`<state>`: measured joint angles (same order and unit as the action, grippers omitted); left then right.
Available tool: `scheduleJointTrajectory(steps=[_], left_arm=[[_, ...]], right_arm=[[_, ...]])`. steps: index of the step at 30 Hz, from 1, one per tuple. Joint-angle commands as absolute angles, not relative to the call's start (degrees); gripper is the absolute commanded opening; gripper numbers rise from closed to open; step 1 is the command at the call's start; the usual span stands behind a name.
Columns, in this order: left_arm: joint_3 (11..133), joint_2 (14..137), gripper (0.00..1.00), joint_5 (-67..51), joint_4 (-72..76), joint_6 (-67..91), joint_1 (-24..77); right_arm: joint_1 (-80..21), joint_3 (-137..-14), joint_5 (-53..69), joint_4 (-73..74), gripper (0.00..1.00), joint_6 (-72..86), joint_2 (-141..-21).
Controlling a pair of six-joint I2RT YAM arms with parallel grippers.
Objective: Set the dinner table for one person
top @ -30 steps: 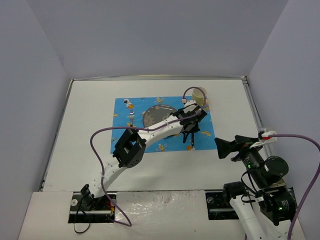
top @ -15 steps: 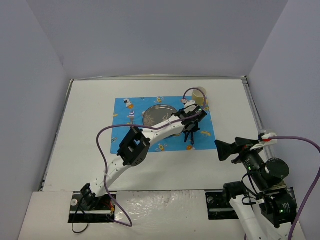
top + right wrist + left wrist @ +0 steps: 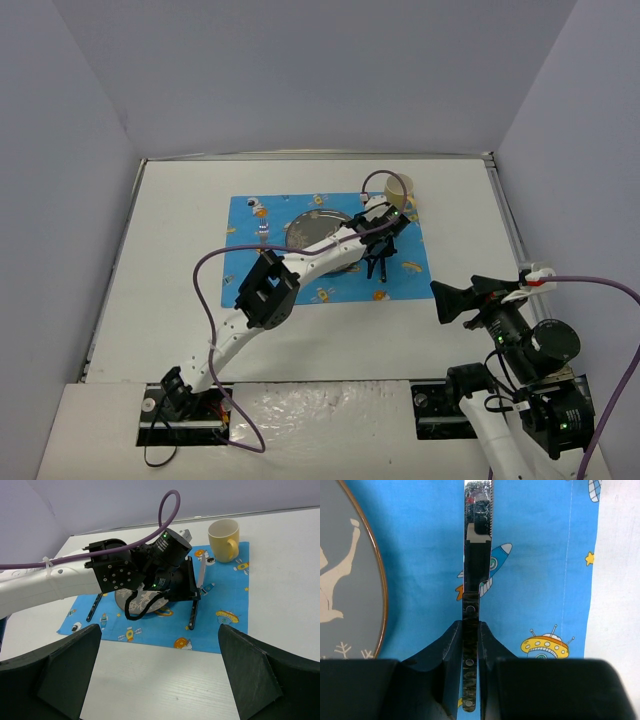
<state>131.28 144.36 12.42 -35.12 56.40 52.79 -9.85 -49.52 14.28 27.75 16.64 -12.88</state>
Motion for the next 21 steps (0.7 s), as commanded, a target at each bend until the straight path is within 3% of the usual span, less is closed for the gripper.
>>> scheduleJointTrajectory(steps=[1,11,21], left_arm=[[135.8,143.5,0.00,13.2,-32.7,56.1,52.1],[137.5,145.7,0.00,12.7,-32.4,55.1,51.9],[135.6,145.2,0.11,12.4,-30.0,55.0,51.6]], right_arm=[[-10.4,-50.4,13.8,24.6,1.00,16.7,-13.5],[-10.4,-49.8,13.8,24.9,1.00,16.5,-13.4],[-10.4,-49.5,13.8,24.9,1.00,16.6,-13.1]])
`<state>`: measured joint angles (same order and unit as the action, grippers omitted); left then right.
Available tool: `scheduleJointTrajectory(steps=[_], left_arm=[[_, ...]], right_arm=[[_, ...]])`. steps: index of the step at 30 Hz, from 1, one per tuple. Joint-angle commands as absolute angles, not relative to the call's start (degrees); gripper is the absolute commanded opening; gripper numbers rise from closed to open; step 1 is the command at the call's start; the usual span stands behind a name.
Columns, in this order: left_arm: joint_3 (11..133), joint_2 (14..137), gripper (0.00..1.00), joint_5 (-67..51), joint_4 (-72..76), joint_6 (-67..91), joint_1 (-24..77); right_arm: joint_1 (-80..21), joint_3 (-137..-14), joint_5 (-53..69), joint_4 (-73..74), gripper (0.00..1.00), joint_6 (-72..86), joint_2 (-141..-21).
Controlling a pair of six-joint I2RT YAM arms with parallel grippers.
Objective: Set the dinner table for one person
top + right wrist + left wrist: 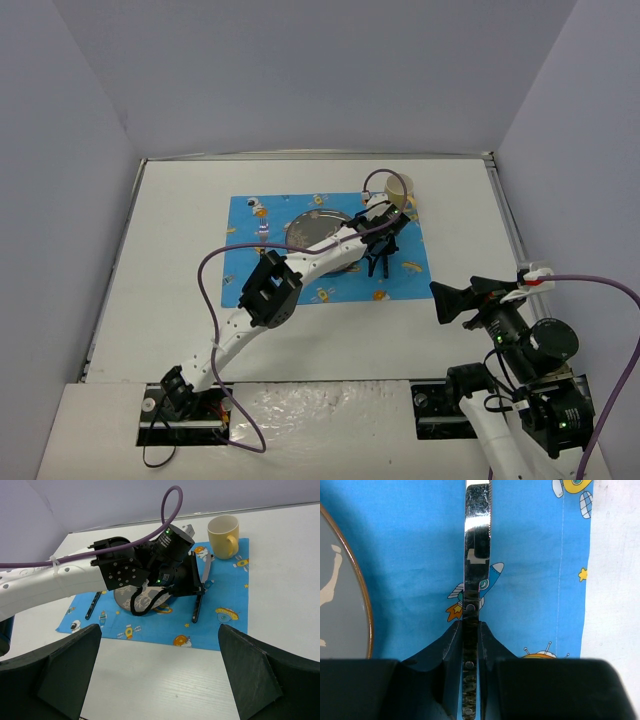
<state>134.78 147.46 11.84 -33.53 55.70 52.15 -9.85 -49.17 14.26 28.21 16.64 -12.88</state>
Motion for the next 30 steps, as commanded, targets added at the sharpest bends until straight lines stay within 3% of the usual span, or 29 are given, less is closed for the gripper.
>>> scheduleJointTrajectory(steps=[1,9,17,27,30], left_arm=[[135.4,145.1,0.12,12.3,-29.9,55.0,51.6],[133.9,144.1,0.30,12.1,-28.9,54.5,51.6],[128.7,137.4,0.35,11.9,-27.7,51.6,51.9],[111.7,113.2,0.41,14.0,-24.3,43.2,52.6],[103.6,101.6,0.48,17.3,-25.2,39.3,52.6]], right_arm=[[-10.4,-49.5,13.7,24.9,1.00,16.5,-13.2],[-10.4,-49.4,13.8,25.1,1.00,16.7,-13.1],[-10.4,-50.9,13.0,25.2,1.00,15.9,-13.2],[-10.4,-55.4,9.7,24.9,1.00,12.9,-15.1],[-10.4,-57.1,8.7,24.9,1.00,13.0,-16.3]])
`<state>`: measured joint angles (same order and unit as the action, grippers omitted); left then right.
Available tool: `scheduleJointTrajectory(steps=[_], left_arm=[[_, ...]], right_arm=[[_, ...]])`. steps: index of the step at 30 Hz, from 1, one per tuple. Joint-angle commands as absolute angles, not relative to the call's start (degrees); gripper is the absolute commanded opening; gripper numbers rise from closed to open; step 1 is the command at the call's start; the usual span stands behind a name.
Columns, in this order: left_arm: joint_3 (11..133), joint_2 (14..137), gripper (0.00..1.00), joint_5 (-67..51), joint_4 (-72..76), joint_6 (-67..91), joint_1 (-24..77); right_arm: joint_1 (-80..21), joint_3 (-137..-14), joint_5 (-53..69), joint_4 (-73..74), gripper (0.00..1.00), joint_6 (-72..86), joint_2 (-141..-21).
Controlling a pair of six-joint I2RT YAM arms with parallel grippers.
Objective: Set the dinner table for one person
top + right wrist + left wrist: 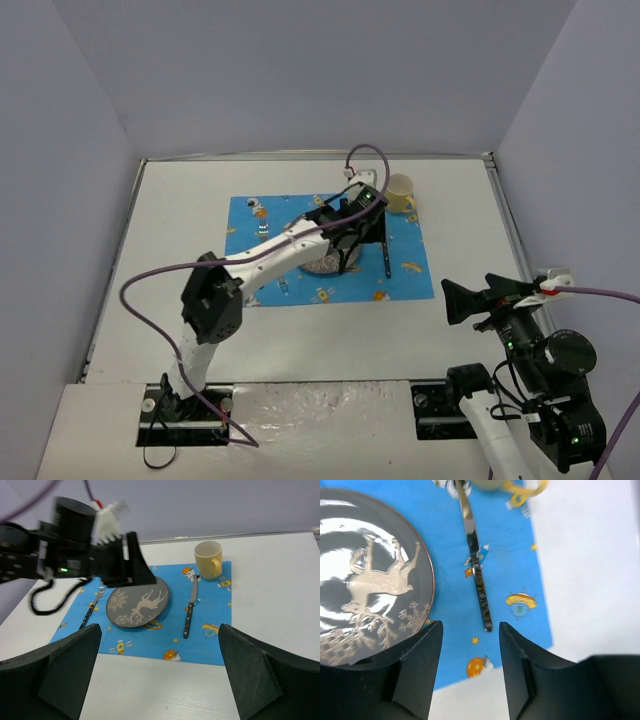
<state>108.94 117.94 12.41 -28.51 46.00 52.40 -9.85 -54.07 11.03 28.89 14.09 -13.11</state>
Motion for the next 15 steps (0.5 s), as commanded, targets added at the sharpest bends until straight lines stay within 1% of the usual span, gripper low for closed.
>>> scheduleJointTrajectory(steps=[1,3,6,10,13,15], left_arm=[[101.3,98.2,0.51,18.0,-25.6,37.8,52.6],[97.7,92.7,0.57,21.7,-27.6,34.6,52.5],[90.7,81.6,0.68,27.5,-30.6,31.6,52.0],[80.3,64.1,0.89,33.1,-35.6,28.0,48.9],[75.6,51.4,0.97,37.4,-40.9,26.3,46.3],[71.4,43.6,0.97,42.0,-42.9,24.7,45.8]], right_arm=[[-10.4,-57.5,8.2,24.9,1.00,13.1,-16.5],[-10.4,-58.8,6.6,24.9,1.00,13.3,-17.1],[-10.4,-60.2,4.2,24.9,1.00,13.4,-18.0],[-10.3,-61.2,-3.9,25.0,1.00,14.4,-18.6],[-10.4,-61.6,-8.3,24.9,1.00,13.4,-18.5],[-10.5,-60.9,-9.8,24.5,1.00,12.7,-18.5]])
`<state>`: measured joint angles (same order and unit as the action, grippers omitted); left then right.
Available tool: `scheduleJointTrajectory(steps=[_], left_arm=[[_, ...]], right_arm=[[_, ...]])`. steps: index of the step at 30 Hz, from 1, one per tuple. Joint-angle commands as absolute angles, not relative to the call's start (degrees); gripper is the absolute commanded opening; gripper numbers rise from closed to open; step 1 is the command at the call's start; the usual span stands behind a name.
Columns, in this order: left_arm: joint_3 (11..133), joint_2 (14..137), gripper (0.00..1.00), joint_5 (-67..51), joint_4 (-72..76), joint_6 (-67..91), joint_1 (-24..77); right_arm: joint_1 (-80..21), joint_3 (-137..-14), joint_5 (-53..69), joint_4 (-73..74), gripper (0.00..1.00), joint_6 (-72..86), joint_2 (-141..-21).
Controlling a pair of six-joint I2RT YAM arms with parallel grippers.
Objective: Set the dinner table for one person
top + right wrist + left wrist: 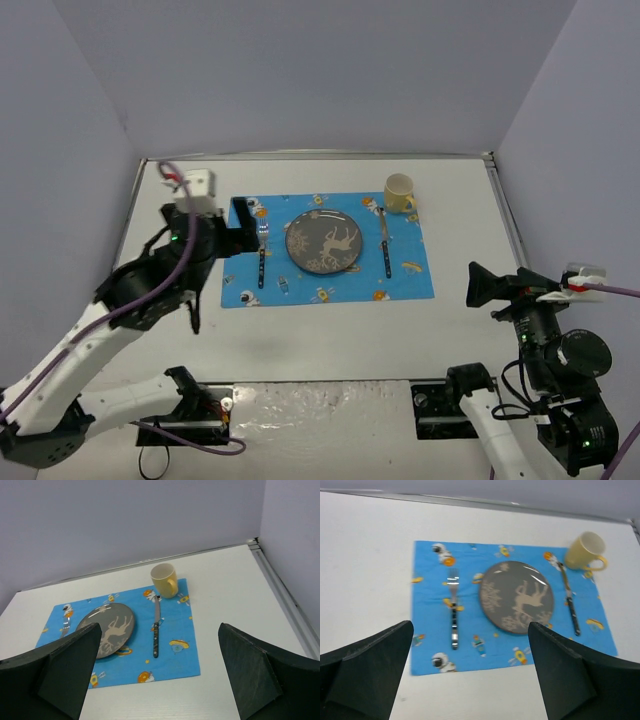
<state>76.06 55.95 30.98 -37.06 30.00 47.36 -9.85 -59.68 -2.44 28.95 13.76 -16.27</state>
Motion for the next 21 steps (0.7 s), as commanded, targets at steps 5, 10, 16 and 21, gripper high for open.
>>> scheduleJointTrajectory(steps=[5,10,16,21], left_arm=[[63.8,28.7,0.97,49.0,-49.2,23.6,45.4],[57.4,18.9,0.97,50.1,-52.2,26.3,45.8],[53.2,15.8,0.97,52.7,-52.6,27.0,45.8],[52.5,16.6,0.97,53.4,-52.0,26.9,45.6]], right_arm=[[-10.7,-58.4,-9.5,22.5,1.00,9.8,-17.7],[-10.7,-55.3,-12.8,20.7,1.00,9.4,-15.8],[-10.8,-52.2,-11.1,19.0,1.00,7.9,-13.2],[-10.8,-50.8,-8.9,18.0,1.00,6.7,-12.0]])
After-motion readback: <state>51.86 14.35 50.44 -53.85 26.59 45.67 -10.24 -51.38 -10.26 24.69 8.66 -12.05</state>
